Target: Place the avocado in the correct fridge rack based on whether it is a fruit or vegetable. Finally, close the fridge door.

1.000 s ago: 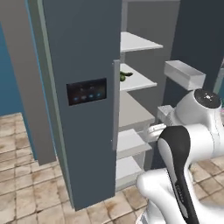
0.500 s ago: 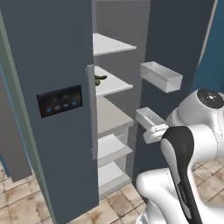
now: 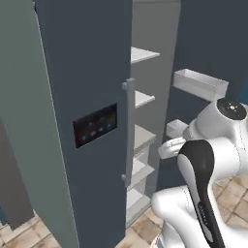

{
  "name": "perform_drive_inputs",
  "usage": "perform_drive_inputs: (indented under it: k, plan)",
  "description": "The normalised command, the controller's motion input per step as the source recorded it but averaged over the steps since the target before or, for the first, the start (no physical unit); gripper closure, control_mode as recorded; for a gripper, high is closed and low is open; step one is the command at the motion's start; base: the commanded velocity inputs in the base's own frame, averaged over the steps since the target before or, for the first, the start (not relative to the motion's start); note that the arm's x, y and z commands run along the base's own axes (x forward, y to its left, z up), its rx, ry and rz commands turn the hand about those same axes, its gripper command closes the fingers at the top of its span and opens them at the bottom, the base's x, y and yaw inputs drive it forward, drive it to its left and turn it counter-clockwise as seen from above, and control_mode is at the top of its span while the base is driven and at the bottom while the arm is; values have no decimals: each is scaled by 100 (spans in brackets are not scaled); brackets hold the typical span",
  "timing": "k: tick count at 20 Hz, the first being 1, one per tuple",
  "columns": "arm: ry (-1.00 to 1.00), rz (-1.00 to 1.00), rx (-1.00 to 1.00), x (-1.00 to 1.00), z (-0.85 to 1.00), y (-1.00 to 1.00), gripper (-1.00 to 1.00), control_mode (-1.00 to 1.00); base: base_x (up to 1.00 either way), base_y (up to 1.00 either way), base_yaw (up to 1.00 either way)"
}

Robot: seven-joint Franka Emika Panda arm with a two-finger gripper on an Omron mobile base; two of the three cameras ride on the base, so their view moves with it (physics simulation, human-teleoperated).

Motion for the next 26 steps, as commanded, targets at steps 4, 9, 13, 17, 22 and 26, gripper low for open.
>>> perform_drive_inputs:
  k: [4,9,13,17,22,26]
  plan:
    - [0,0,0,0,0,0,-100,100,-48,17,-82]
    - [0,0,0,0,0,0,-100,100,-53,6,-87]
    - [0,0,0,0,0,0,-100,100,-39,-8,-83]
    - [0,0,0,0,0,0,-100,100,-13,-71,-62]
    - [0,0,0,0,0,0,-100,100,48,-88,-23]
    - [0,0,0,0,0,0,-100,100,99,-30,2]
